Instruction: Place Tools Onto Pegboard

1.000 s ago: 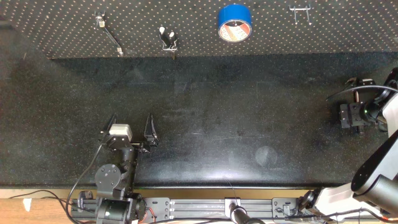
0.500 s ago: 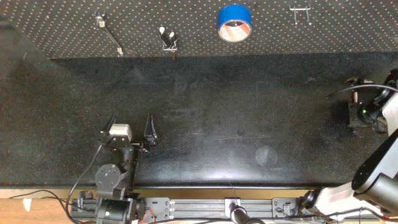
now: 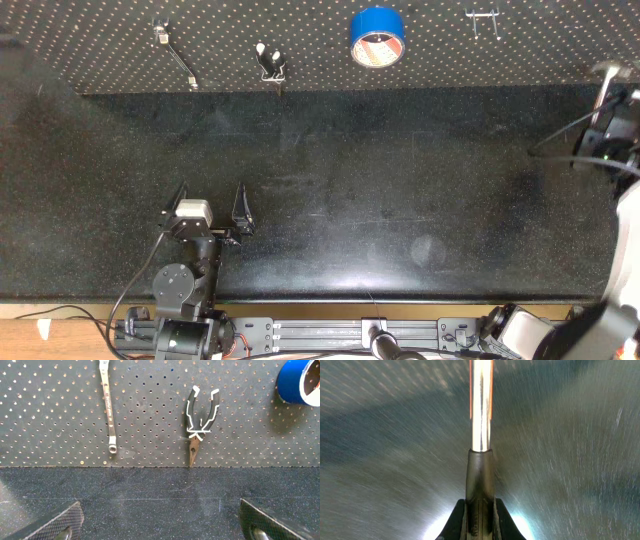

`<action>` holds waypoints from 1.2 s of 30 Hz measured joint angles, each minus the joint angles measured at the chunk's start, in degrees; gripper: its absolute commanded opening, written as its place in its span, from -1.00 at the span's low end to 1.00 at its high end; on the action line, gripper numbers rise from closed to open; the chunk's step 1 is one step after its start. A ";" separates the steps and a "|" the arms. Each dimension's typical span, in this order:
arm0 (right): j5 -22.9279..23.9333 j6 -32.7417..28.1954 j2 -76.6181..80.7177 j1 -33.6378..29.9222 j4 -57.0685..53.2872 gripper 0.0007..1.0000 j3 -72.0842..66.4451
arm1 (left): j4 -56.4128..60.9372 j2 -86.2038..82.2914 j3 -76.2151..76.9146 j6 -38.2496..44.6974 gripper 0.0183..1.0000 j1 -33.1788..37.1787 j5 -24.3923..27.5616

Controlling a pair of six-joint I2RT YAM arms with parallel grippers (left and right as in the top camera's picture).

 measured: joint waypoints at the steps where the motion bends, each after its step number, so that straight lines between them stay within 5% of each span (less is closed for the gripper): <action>1: -2.05 3.23 -6.01 5.29 3.67 -0.86 0.11 | -0.02 -0.02 0.00 0.00 0.99 0.00 0.00; 9: -2.89 6.88 -9.38 25.07 10.19 -0.85 0.13 | -0.02 -0.02 0.00 0.00 0.99 0.00 0.02; 21: -0.85 7.08 0.85 26.97 10.60 -0.85 0.13 | -0.02 -0.04 0.00 0.00 1.00 0.00 0.00; 22: -0.70 7.06 1.64 26.97 11.17 -0.66 0.13 | -0.02 -0.04 0.00 0.00 0.99 0.00 0.00; 24: -0.70 6.95 3.06 26.97 11.98 0.79 0.13 | -0.02 -0.02 0.00 0.00 0.99 0.00 0.00; 25: -0.63 7.28 3.96 26.97 11.76 0.95 0.13 | -0.02 -0.02 0.00 0.00 0.99 0.00 0.00; 31: -0.46 7.30 3.67 26.97 14.82 0.96 -1.90 | -0.04 -0.02 0.00 0.00 0.99 0.00 0.00; 36: -0.28 7.48 -13.70 26.97 31.87 0.95 -23.65 | -0.04 -0.11 0.00 0.00 0.99 0.00 0.04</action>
